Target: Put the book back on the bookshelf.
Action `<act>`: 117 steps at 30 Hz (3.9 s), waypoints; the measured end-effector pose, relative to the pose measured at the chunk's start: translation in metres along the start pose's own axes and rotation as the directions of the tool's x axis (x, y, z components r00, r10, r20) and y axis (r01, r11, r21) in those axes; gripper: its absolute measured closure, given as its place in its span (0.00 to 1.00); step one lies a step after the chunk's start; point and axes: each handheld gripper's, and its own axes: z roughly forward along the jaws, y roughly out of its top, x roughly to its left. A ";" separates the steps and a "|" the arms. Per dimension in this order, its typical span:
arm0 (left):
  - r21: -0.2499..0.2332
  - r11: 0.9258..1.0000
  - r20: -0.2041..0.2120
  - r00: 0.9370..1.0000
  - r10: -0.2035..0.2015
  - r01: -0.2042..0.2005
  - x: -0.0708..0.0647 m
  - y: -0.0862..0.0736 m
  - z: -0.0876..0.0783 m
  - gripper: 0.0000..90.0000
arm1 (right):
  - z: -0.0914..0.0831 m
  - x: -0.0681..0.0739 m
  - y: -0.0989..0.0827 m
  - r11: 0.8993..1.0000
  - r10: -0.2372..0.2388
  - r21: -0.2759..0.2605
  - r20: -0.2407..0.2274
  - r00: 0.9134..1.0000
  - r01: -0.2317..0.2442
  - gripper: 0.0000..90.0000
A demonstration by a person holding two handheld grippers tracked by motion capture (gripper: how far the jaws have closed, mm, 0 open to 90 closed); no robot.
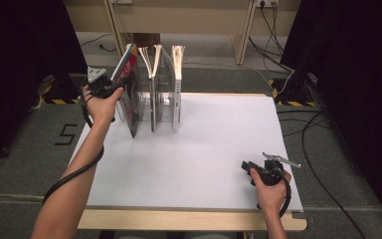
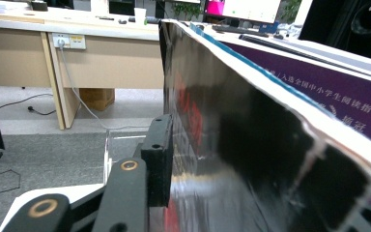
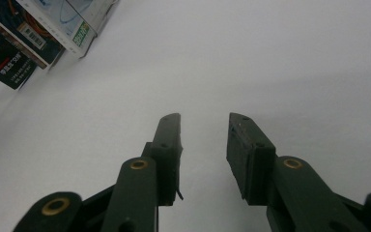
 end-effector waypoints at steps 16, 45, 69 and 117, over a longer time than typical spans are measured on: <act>0.140 0.990 -0.064 0.997 0.036 -0.026 -0.002 0.001 0.002 0.86 | 0.000 0.000 0.000 1.000 0.004 -0.001 0.001 1.000 -0.004 0.73; 0.121 0.992 -0.035 0.999 0.033 -0.028 -0.006 0.001 -0.001 0.96 | 0.001 0.000 0.001 1.000 -0.014 -0.005 0.013 1.000 0.014 0.75; 0.002 0.996 -0.097 0.991 0.089 -0.089 0.004 0.002 0.002 0.96 | 0.001 0.000 0.000 1.000 -0.018 -0.003 0.011 1.000 0.018 0.76; -0.027 1.000 -0.117 0.993 0.007 -0.010 0.040 -0.019 -0.001 0.76 | 0.003 0.003 -0.001 1.000 -0.005 0.001 0.007 1.000 0.005 0.74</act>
